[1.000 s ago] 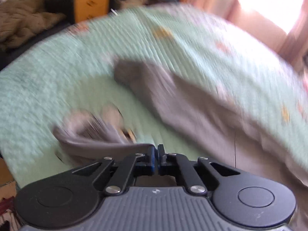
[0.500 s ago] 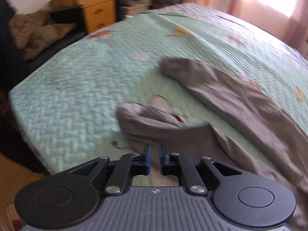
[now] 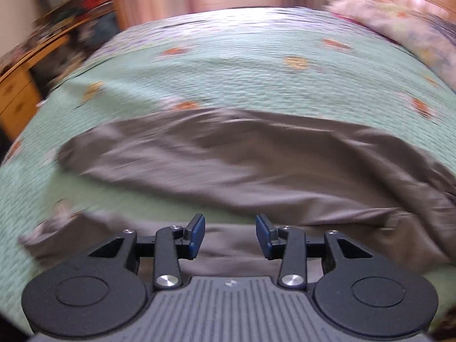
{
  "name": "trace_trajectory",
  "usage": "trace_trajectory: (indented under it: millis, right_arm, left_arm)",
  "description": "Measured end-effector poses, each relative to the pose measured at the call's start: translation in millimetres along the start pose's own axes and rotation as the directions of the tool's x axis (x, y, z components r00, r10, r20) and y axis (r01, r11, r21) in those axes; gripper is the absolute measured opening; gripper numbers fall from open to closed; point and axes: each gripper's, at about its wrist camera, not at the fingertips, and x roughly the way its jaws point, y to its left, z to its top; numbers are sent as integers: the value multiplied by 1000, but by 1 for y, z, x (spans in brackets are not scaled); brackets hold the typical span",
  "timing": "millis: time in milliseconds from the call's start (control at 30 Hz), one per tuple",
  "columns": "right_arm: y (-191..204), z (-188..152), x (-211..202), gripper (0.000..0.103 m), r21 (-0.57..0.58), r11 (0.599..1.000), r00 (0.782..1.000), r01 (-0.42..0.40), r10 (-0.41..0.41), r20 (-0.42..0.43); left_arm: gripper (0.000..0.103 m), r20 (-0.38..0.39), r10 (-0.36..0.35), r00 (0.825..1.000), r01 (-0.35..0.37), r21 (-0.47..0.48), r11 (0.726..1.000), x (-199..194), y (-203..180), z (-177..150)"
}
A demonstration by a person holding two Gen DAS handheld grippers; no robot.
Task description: Fold clothes
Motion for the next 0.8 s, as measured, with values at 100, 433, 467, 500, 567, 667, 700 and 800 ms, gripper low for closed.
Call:
trace_trajectory:
  millis: [100, 433, 467, 500, 567, 667, 700, 800]
  right_arm:
    - [-9, 4, -5, 55, 41, 999, 1000, -24, 24, 4]
    - [-92, 39, 46, 54, 380, 925, 991, -9, 58, -117]
    - [-91, 37, 56, 53, 386, 922, 987, -18, 78, -142]
    - [-88, 34, 63, 44, 393, 918, 984, -44, 108, -141]
    - [-79, 35, 65, 37, 368, 927, 985, -75, 126, -117]
    - [-57, 47, 55, 20, 258, 964, 993, -64, 86, -76]
    - [-51, 51, 50, 13, 214, 975, 996, -54, 69, -62]
    - [-37, 80, 40, 7, 99, 995, 1000, -8, 8, -2]
  left_arm:
    - [46, -2, -50, 999, 50, 62, 997, 11, -37, 2]
    - [48, -136, -57, 989, 70, 93, 993, 57, -66, -20]
    - [49, -135, -53, 989, 66, 95, 993, 57, -65, -20]
    - [52, -134, -49, 990, 62, 97, 993, 56, -64, -20]
    - [58, -135, -36, 990, 50, 98, 994, 57, -64, -19]
    - [63, -134, -28, 991, 41, 98, 994, 57, -63, -20]
    - [64, -133, -29, 991, 42, 97, 994, 57, -63, -20]
    - [68, -131, -36, 991, 47, 87, 995, 58, -59, -19]
